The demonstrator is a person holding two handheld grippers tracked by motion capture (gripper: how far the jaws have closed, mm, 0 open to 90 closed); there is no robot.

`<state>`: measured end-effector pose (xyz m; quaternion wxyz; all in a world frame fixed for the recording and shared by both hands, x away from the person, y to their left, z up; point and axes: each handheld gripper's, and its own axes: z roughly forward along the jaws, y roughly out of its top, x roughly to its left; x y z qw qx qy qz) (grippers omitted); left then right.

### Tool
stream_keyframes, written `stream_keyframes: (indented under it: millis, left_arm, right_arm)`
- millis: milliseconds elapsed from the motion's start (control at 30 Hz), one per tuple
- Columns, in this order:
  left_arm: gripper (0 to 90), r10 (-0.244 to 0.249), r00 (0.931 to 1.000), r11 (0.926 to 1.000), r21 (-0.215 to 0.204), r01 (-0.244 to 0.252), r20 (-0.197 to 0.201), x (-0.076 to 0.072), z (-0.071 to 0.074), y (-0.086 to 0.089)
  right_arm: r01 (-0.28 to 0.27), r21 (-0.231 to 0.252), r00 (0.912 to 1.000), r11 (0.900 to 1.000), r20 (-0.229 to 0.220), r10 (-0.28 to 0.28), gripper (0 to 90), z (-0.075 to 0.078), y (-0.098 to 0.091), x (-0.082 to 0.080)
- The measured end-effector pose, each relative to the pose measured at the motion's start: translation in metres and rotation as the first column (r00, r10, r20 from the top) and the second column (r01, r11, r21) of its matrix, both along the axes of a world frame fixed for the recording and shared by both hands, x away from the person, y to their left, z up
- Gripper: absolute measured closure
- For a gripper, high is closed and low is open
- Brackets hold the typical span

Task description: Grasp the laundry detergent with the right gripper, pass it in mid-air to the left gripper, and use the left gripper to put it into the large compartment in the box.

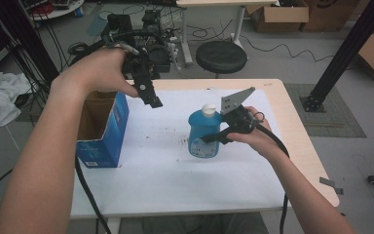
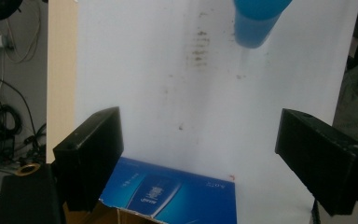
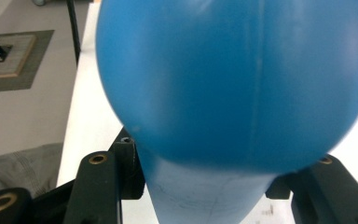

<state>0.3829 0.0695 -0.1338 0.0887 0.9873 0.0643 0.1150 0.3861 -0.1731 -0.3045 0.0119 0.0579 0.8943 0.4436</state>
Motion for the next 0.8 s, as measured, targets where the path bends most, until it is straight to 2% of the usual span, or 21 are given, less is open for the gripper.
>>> stream_keyframes:
  millis: [67,167,300,800]
  left_arm:
    - [15.6,-0.012,0.9999,0.9999,-0.003,0.012,-0.008,-0.002,0.001,-0.004]
    - [15.5,-0.018,0.9997,0.9998,0.000,0.018,-0.016,-0.003,0.002,-0.006]
    - [15.4,-0.035,0.9991,0.9993,-0.013,0.034,-0.026,-0.004,0.002,-0.011]
    - [15.4,-0.078,0.9953,0.9966,-0.030,0.076,-0.058,-0.006,-0.003,-0.027]
  right_arm:
    - [-0.009,-0.003,0.9999,1.0000,0.012,0.009,45.9,0.008,0.008,0.002]
    - [-0.017,-0.006,0.9998,0.9998,0.009,0.017,45.9,0.013,0.013,0.003]
    - [-0.053,-0.012,0.9984,0.9985,0.016,0.053,45.9,0.023,0.027,0.003]
    - [-0.107,-0.041,0.9934,0.9934,0.037,0.109,45.9,0.041,0.059,0.000]
